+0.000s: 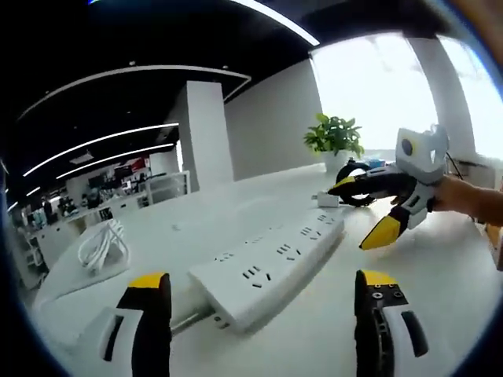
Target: Straighten the power strip on the desk, plug the charger into it
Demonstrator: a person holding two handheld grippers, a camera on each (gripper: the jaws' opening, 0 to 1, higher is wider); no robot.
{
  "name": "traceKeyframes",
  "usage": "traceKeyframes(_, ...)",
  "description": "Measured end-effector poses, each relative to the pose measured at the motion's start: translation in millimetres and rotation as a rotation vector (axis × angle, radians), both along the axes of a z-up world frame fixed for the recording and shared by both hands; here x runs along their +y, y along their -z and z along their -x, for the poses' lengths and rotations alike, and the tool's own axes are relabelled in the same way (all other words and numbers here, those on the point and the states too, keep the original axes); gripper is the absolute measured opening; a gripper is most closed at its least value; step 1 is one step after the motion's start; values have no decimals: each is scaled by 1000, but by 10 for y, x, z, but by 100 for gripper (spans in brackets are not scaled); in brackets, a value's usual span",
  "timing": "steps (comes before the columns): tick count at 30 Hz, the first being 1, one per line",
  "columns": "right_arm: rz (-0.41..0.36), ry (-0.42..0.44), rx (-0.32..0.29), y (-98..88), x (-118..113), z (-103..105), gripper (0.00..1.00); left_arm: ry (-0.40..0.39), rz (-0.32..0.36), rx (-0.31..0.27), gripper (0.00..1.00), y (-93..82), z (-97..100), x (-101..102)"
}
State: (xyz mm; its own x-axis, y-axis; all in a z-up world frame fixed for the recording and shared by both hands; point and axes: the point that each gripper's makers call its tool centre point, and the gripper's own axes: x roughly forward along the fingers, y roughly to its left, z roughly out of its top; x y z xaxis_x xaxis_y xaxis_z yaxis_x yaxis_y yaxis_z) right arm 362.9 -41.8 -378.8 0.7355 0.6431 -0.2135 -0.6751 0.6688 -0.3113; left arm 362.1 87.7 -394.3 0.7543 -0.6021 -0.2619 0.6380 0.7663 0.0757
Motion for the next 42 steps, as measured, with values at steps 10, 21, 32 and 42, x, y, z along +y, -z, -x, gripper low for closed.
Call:
traceKeyframes(10,-38,5,-72,-203,-42,138,95,43,54,-19,98,-69,238,-74)
traceKeyframes(21,-131,46,-112,-420,-274,265,100,63,85,-38,98,-145,388,-40)
traceKeyframes(32,-185,116,-155,-591,-675,361,100,68,129,-35,99,-147,535,18)
traceKeyframes(42,-191,159,-156,-608,-951,345,100,34,167,-41,99,-198,592,153)
